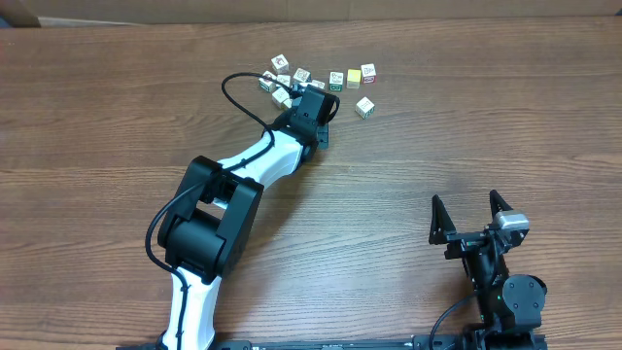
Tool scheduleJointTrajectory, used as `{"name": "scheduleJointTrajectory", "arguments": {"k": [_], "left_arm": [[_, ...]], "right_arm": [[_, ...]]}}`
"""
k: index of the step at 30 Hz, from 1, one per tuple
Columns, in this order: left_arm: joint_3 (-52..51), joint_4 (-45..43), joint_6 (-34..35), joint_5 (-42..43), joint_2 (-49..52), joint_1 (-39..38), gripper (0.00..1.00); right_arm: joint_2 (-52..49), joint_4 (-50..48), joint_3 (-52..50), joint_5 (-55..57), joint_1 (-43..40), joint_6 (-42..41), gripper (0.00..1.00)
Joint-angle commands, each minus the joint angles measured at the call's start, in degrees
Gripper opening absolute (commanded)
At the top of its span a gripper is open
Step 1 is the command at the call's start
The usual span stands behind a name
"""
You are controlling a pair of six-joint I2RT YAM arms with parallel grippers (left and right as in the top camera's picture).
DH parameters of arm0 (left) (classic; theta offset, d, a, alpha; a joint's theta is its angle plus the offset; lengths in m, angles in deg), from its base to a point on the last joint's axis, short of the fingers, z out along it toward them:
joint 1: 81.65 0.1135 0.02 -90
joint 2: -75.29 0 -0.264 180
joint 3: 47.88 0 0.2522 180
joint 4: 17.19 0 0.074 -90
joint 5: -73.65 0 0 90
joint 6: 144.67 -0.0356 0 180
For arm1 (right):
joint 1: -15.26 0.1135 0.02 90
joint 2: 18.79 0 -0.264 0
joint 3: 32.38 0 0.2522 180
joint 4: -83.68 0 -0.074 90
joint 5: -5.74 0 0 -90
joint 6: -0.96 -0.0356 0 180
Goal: Form a horizontal line
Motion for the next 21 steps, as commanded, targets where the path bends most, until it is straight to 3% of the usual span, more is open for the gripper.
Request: {"name": "scheduleJointTrajectory", "arguments": {"k": [1, 9, 18, 21], "left_arm": [[0.66, -1.05, -1.33, -0.81, -2.1, 0.5, 0.53], [0.66, -3.15, -1.31, -0.79, -2.1, 0.63, 0.53], [0.66, -4.0, -1.31, -0.81, -2.1, 1.2, 0.45], [0.66, -3.98, -1.31, -0.81, -2.1, 1.25, 0.38]], "right_arm": [[0.44, -0.22, -0.59, 0.5, -0.31, 0.39, 1.0], [0.44, -0.22, -0.59, 0.5, -0.31, 0.39, 1.0], [0.44, -0.22, -0.59, 0.5, -0.31, 0.39, 1.0], [0.44, -0.22, -0.59, 0.5, -0.31, 0.39, 1.0]]}}
